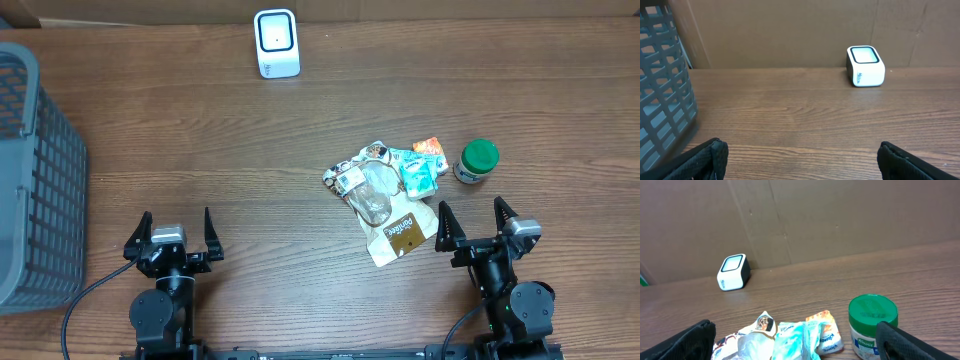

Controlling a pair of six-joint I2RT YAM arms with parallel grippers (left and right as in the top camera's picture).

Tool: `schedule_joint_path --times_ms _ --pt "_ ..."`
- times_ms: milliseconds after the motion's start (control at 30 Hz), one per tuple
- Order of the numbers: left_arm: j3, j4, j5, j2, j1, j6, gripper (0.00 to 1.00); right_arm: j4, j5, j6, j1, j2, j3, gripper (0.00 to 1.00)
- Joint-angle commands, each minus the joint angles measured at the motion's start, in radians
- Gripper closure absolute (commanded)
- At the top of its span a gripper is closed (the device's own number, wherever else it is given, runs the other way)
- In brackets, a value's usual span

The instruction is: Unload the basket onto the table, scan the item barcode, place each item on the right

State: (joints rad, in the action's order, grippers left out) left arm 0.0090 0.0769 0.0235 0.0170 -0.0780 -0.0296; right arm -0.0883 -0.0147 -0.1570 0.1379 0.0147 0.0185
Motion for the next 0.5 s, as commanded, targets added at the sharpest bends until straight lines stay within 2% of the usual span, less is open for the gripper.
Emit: schedule_joint_path --times_ms 0,467 --pt "-0.004 -0.001 -0.010 -0.014 0.007 -0.008 0.00 0.008 0.001 0.000 -0.004 -0.012 -0.010 0.00" --pt "-0.004 -0.002 -0.016 -0.013 0.006 -0.008 0.00 0.008 0.001 0.000 -0.004 -0.012 -0.010 0.00"
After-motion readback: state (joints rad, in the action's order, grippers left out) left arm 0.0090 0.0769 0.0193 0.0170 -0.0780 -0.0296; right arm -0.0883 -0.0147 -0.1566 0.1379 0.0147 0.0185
